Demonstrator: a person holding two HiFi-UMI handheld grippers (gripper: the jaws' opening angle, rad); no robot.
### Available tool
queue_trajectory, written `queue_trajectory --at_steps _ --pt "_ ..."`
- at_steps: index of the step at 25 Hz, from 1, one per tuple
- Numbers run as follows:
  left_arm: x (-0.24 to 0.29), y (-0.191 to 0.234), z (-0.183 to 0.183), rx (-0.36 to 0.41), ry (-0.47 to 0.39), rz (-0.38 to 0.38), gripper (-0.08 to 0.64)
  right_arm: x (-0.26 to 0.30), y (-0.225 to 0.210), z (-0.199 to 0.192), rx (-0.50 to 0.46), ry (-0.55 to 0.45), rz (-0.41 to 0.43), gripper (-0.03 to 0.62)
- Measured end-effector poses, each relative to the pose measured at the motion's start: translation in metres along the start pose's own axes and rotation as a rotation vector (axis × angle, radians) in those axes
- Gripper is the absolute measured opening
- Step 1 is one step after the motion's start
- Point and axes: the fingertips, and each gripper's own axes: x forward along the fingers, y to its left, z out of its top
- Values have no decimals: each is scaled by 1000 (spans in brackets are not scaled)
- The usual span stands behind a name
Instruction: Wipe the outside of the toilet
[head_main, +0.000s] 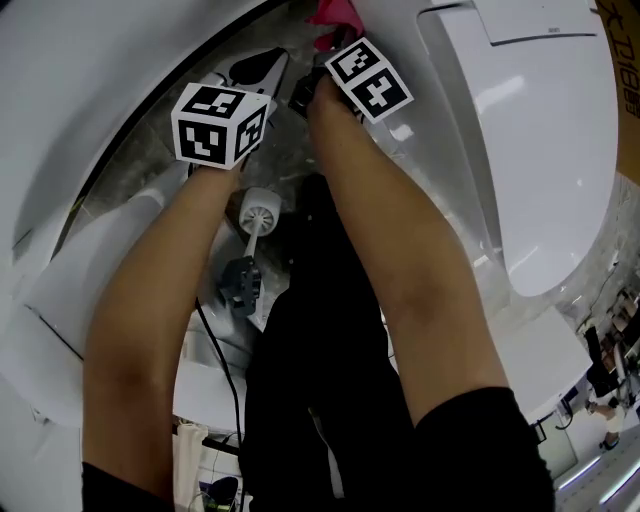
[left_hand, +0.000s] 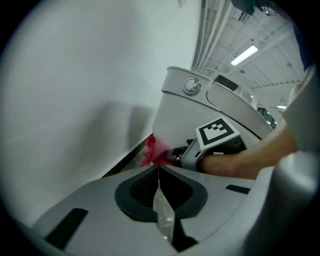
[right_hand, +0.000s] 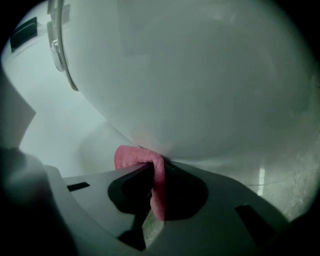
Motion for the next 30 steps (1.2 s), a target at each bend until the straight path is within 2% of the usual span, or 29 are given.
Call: queue_trajectory --at_steps 7,14,21,30 --pt "9 -9 12 65 33 -32 18 -17 -9 4 57 -6 -17 77" --pt "17 -58 0 147 124 -101 18 -72 -53 8 84 12 -44 77" --pt "13 -120 -34 176 178 -157 18 -137 -126 2 127 2 -104 77" --pt "26 -192 -67 181 183 -173 18 -199 -205 -5 113 39 -98 77"
